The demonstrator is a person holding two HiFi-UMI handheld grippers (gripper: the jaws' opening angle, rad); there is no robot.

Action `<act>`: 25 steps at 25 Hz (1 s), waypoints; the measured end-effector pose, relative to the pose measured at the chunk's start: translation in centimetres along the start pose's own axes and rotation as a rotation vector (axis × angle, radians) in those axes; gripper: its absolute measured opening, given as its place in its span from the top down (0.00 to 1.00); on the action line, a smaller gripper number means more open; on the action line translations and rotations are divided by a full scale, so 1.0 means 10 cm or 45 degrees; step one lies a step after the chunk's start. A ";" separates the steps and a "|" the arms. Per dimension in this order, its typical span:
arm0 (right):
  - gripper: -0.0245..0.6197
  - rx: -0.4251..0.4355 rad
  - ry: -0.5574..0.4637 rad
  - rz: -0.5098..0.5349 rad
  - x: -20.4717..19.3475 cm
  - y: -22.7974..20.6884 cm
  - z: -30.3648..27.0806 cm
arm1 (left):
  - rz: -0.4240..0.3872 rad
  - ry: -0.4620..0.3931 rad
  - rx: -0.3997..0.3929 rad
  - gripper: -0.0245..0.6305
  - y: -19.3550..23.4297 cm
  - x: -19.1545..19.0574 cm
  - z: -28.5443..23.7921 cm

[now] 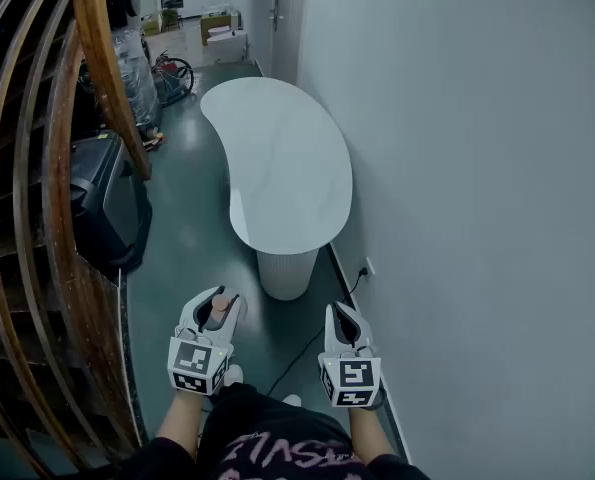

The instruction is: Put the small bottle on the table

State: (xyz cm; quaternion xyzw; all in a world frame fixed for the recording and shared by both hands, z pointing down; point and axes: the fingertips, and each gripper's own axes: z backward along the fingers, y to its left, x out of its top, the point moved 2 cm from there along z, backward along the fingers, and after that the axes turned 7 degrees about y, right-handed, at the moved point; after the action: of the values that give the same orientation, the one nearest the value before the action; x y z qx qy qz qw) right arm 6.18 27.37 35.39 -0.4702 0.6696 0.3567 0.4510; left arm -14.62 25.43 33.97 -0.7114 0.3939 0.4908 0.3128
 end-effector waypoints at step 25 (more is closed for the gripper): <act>0.94 -0.017 -0.058 -0.063 -0.02 -0.11 0.13 | -0.014 -0.021 0.003 0.76 -0.13 0.09 0.04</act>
State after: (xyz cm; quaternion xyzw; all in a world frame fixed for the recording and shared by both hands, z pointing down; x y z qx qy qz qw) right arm 7.66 28.28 35.11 -0.4812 0.6449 0.3605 0.4717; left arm -13.48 26.20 33.09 -0.7092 0.3879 0.4945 0.3193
